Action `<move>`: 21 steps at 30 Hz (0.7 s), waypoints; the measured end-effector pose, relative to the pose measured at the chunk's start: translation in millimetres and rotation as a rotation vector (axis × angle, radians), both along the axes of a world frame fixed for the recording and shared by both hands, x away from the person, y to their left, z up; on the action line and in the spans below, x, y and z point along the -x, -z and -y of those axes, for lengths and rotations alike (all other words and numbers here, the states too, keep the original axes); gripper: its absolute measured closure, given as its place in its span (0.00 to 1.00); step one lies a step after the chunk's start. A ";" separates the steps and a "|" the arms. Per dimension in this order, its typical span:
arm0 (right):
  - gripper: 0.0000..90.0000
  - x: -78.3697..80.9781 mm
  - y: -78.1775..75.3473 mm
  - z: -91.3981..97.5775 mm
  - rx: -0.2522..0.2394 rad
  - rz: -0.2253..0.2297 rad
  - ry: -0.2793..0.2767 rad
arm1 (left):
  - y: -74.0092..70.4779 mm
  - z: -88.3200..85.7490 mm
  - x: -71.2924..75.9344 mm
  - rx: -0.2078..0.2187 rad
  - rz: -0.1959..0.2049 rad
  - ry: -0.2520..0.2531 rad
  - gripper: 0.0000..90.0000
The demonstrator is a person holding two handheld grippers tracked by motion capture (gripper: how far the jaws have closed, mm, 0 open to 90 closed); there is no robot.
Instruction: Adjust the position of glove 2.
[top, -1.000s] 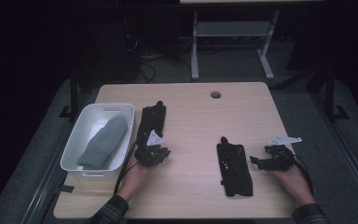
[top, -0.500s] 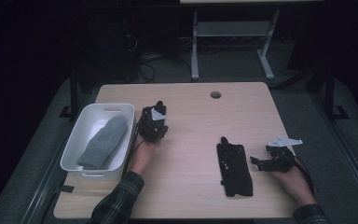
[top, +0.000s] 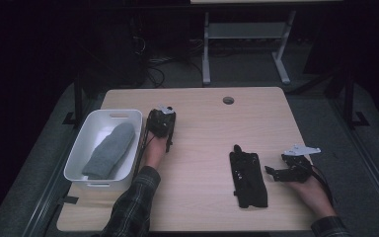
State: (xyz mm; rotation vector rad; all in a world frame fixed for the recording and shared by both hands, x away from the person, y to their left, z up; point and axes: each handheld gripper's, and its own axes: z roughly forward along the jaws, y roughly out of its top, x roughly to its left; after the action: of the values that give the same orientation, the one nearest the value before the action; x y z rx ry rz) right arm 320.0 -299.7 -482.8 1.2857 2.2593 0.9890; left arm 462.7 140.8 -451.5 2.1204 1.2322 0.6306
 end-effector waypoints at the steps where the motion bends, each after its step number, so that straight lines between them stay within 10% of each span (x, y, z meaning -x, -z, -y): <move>1: 0.16 0.0 0.0 0.0 0.000 0.000 0.000 | 3.0 -1.2 -1.6 -0.010 -0.018 0.006 0.99; 21: 0.16 -0.1 0.1 -0.1 0.001 0.000 0.000 | 11.9 23.1 29.8 0.065 -0.075 0.144 0.99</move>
State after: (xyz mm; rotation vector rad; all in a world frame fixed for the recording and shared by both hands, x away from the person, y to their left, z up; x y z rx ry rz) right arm 320.0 -299.6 -482.9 1.2847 2.2595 0.9887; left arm 432.9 117.7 -463.4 2.1722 1.1119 0.4459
